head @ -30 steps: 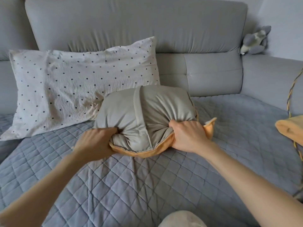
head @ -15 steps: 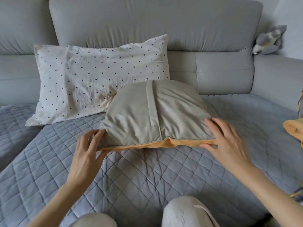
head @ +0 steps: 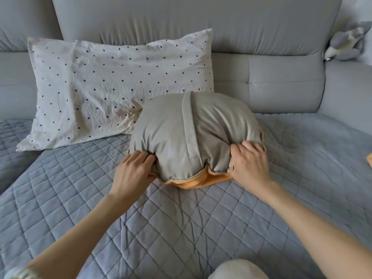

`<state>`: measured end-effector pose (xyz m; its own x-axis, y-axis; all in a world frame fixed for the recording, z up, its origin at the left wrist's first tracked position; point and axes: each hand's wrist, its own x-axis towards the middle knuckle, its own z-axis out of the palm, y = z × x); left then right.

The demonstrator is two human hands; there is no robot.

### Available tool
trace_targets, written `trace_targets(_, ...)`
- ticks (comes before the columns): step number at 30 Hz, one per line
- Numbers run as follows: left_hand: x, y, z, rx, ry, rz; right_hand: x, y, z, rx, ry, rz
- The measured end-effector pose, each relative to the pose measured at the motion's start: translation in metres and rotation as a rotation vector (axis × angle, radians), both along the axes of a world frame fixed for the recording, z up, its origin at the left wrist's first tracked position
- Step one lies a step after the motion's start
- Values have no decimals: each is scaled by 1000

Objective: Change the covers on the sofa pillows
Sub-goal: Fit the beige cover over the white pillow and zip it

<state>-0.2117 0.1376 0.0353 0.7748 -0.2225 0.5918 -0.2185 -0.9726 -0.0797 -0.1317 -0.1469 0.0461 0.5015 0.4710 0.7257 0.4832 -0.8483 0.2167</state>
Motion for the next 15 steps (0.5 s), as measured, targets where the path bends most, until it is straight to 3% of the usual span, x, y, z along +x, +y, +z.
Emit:
trace_targets(3,-13,11,5,19,55,-76,-13,-19,7,-2,-31,44)
trace_targets(9,-54,35,12,92,-98,-243,-54,-77,6,-58,17,129)
trace_targets(15,-96,45,-17,-119,-142,-61,-95,-99,-7,113,148,144)
